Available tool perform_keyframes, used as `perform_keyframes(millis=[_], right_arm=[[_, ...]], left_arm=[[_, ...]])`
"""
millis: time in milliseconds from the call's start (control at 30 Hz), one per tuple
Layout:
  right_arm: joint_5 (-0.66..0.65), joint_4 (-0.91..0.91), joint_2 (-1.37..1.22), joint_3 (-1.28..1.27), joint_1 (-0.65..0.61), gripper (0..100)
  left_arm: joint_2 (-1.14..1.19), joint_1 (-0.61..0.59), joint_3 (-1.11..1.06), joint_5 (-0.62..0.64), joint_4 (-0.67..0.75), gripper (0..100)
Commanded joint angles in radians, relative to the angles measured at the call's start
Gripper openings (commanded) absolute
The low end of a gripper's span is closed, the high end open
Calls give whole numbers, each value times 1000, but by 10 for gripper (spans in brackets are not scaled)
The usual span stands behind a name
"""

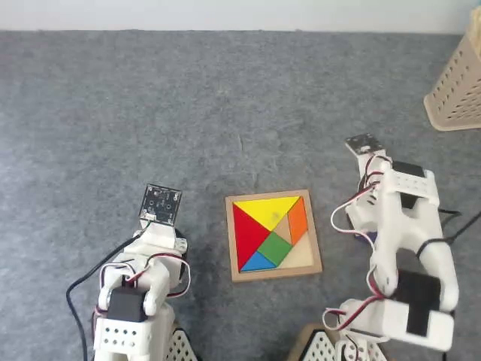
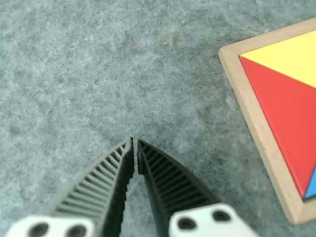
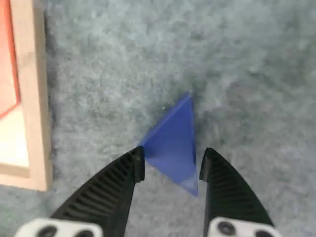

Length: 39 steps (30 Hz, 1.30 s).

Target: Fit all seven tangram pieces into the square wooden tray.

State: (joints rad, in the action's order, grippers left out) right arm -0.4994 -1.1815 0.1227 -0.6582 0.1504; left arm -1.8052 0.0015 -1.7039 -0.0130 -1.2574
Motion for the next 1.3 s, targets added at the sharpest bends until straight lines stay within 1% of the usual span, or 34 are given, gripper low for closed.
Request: perform_keyframes(millis=[0,133,233,333,467,567,767,833,1000,1067,1133,1267], right_arm=[[17,-56,162,52,-53,184],[-3,-113,222,29,-136,186],[-8,-79,180,-14,-168,228],[58,-1,105,-12,-142,255],[23,27,-2,-3,-125,254],[21,50,-71,9,-111,254],[23,61,-194,63,-35,252],[23,61,-226,84,-10,225],[41,50,-271,124,12,93],[57,47,-265,135,8,73],[31,15,-239,152,-1,101],[-40,-51,-116,161,-36,207]], left_arm=[[-21,-6,19,6,-6,12],[-21,-6,19,6,-6,12],[-21,-6,19,6,-6,12],[-21,-5,19,6,-6,12],[-21,-5,19,6,-6,12],[-21,-6,19,6,-6,12],[-21,-6,19,6,-6,12],[-21,-6,19,6,-6,12],[-21,-6,19,6,-6,12],[-21,-6,19,6,-6,12],[-21,-6,19,6,-6,12],[-21,-6,19,6,-6,12]])
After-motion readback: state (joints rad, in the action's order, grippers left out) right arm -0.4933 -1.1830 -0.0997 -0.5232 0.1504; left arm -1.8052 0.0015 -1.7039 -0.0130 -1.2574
